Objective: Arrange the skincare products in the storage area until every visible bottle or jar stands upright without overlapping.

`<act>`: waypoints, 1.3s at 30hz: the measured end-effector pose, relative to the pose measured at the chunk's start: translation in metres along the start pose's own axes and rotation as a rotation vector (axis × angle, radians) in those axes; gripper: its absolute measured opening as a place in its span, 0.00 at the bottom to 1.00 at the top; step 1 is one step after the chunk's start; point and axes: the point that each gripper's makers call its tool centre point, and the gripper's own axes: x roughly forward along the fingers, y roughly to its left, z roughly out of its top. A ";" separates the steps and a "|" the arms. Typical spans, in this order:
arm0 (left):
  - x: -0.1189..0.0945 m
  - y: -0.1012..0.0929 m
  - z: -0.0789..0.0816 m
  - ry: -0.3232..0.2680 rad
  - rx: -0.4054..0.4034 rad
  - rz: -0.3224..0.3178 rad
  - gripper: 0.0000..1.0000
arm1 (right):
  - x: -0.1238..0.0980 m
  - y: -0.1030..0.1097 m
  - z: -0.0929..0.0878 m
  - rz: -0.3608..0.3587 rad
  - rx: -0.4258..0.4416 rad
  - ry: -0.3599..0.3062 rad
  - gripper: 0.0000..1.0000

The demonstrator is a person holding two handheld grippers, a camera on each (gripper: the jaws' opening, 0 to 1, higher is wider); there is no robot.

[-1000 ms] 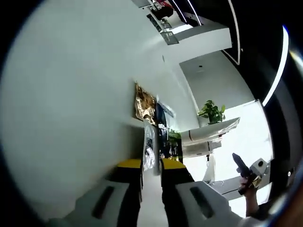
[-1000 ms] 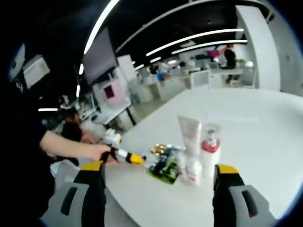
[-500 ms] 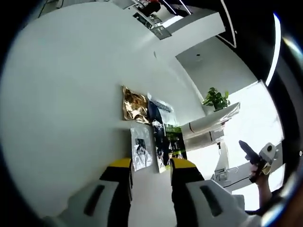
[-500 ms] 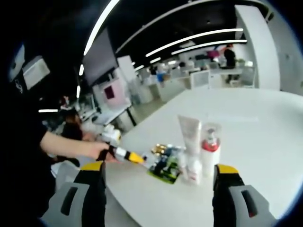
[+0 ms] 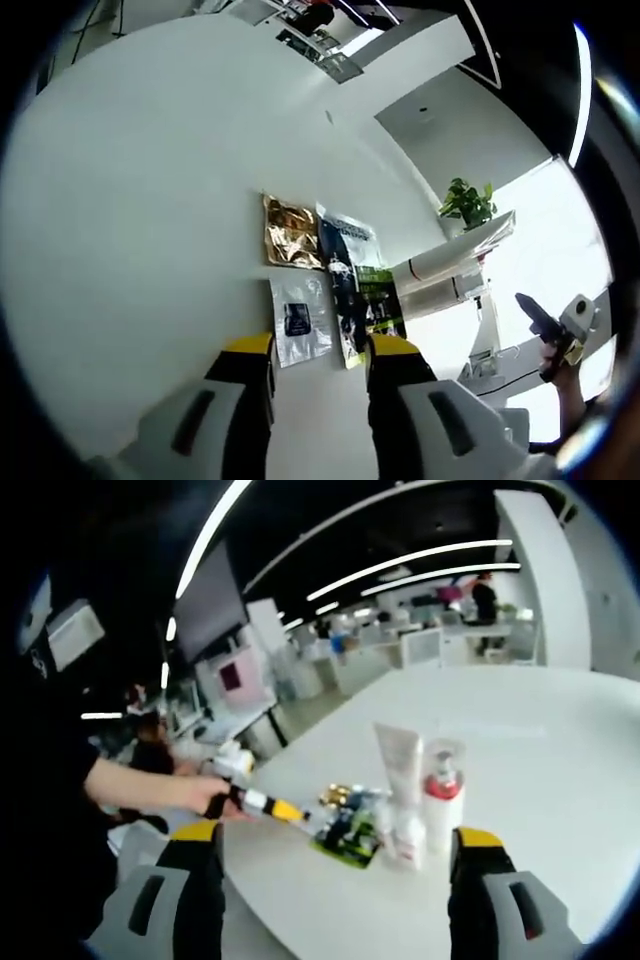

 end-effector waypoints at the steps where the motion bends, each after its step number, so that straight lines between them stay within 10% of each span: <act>1: -0.001 0.001 0.001 -0.001 0.002 0.002 0.30 | 0.000 0.000 0.000 0.000 0.001 0.000 0.96; 25: -0.002 -0.006 0.003 0.015 0.087 0.007 0.39 | -0.008 0.005 -0.003 -0.010 -0.008 0.011 0.97; 39: -0.001 -0.012 -0.014 0.100 0.321 0.057 0.52 | -0.006 0.002 -0.006 -0.014 0.000 0.009 0.96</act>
